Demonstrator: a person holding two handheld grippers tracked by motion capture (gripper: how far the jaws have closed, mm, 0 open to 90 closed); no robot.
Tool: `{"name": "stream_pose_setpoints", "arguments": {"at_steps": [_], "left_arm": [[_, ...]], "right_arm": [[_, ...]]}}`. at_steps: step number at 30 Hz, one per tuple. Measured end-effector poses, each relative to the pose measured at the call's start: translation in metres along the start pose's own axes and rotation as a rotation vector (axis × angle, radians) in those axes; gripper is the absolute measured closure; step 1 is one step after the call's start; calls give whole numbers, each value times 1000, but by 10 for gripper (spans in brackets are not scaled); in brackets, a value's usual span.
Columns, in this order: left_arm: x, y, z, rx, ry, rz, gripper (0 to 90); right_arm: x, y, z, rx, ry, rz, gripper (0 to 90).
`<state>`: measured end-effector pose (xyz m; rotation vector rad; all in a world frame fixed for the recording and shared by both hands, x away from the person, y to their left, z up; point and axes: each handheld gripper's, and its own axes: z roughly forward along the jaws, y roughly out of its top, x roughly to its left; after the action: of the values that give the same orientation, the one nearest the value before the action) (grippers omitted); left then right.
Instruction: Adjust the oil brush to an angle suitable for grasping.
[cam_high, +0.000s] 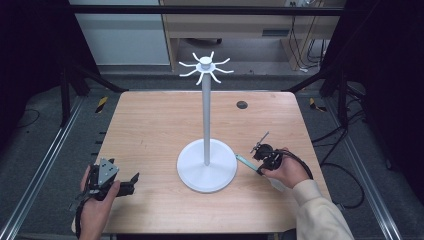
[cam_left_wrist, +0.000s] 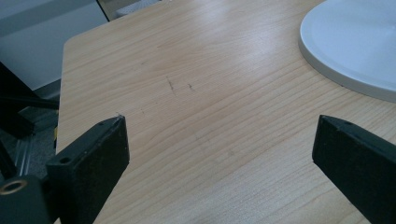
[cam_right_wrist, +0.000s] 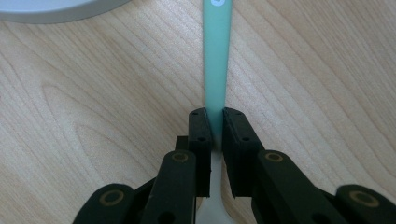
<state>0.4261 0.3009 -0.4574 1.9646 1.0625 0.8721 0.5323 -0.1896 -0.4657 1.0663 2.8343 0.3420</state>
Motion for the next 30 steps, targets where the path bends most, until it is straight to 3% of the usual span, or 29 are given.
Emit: {"name": "stream_pose_setpoints", "arguments": {"at_steps": [7,8,14,25,30], "left_arm": [[0,0,0,0,0,0,35],[0,0,0,0,1,0,35],[1,0,0,1,2,-2,35],[1,0,0,2,5,-1,34],[1,-1,0,-1,6,-7,35]], "right_arm": [[-5,-3,-7,-40,3,0,823],[-5,-3,-9,-43,5,21,823],[-9,-1,-33,-123,-16,32,823],[-7,20,-76,-345,-17,45,823],[-7,28,-87,-440,4,81,823]]}}
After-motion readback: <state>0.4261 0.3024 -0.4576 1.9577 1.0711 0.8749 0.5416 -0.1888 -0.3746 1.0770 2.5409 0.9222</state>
